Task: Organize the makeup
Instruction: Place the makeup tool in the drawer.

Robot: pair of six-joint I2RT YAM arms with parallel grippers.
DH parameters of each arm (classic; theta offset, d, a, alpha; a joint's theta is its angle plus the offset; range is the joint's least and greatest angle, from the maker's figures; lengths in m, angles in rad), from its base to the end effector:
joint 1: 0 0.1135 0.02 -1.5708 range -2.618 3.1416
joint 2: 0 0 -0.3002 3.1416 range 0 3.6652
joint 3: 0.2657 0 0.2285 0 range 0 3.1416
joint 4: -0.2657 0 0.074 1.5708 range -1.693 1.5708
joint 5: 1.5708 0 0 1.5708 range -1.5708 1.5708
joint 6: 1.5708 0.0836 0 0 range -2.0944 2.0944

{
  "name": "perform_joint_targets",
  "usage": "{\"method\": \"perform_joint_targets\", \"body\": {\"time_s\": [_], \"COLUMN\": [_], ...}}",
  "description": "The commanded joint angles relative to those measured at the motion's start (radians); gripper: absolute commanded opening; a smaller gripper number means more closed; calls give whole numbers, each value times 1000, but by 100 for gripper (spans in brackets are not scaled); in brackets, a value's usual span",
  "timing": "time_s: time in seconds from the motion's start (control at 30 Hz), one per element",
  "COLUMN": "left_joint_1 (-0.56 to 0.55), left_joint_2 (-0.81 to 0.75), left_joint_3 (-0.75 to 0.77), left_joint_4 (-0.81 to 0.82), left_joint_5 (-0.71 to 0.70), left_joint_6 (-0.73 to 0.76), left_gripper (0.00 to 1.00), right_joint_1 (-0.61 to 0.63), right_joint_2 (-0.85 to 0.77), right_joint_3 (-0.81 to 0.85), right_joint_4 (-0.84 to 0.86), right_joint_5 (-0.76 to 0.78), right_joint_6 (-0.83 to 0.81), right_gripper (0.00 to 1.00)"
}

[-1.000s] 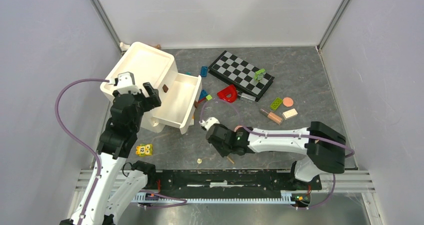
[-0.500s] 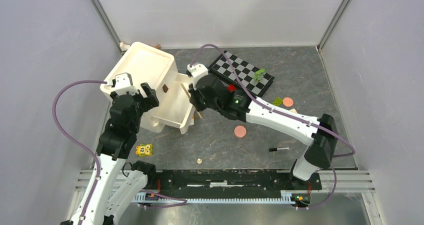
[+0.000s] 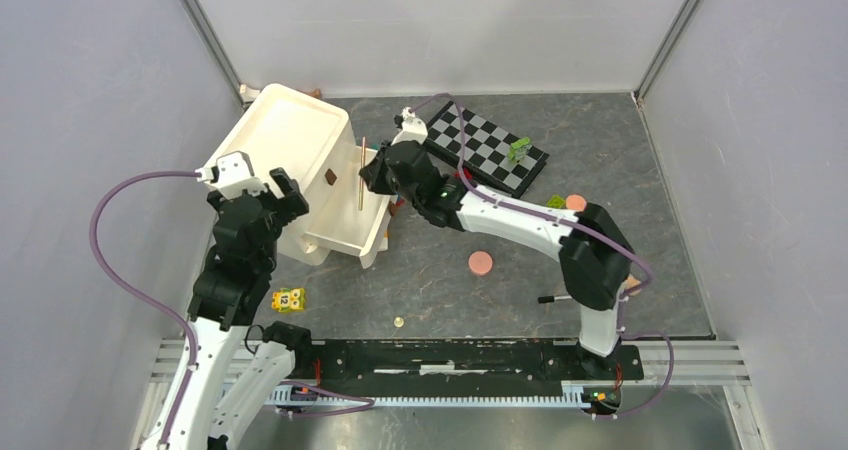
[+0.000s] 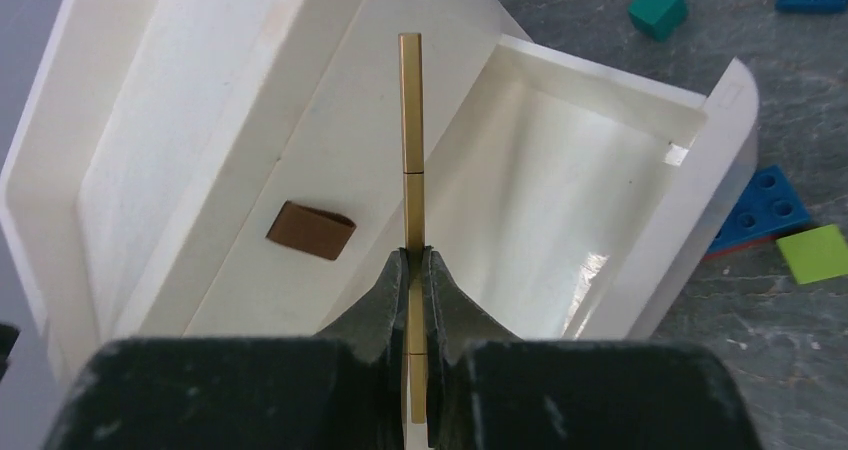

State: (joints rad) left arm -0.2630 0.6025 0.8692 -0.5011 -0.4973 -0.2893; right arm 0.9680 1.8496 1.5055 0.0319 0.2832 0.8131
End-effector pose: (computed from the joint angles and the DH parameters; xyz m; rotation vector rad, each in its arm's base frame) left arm 0.1195 0.0091 0.3654 -0.3720 1.7373 0.0506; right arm 0.2898 0.3799 0.3368 0.0515 1.9842 0.9404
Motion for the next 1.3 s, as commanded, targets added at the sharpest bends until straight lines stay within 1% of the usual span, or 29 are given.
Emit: {"method": "perform_joint_targets", "body": {"time_s": [0.0,0.03,0.1,0.2,0.27,0.37,0.5,0.67,0.83,1.0,1.27], "left_joint_1": [8,9,8,10,10,10,13,22,25,24,25], "left_joint_2": [-16,-19,-24,-29,-30,-34,-41,-47,-45,-51,-59], "left_joint_3": [8,8,8,8,8,8,8,7,7,7,7], "left_joint_4": [17,19,21,22,22,22,24,24,24,20,19], "left_joint_5": [-13,-11,-10,-11,-10,-11,-12,-11,0,6,5], "left_joint_6": [-10,-9,-8,-10,-10,-10,-10,-11,-14,-16,-17], "left_gripper": [89,90,90,90,90,90,90,91,91,91,91], "right_joint_1": [8,8,8,10,14,19,19,14,9,11,10], "right_joint_2": [94,114,136,158,180,229,308,365,380,431,478], "right_joint_3": [122,142,160,171,212,297,444,536,533,561,576], "right_joint_4": [24,3,-28,-102,-158,-256,-391,-496,-520,-531,-513], "right_joint_5": [101,115,142,192,218,245,238,221,195,129,86], "right_joint_6": [205,233,290,392,431,458,474,459,453,456,444], "right_gripper": [0,1,7,9,9,9,8,6,4,5,6]}}
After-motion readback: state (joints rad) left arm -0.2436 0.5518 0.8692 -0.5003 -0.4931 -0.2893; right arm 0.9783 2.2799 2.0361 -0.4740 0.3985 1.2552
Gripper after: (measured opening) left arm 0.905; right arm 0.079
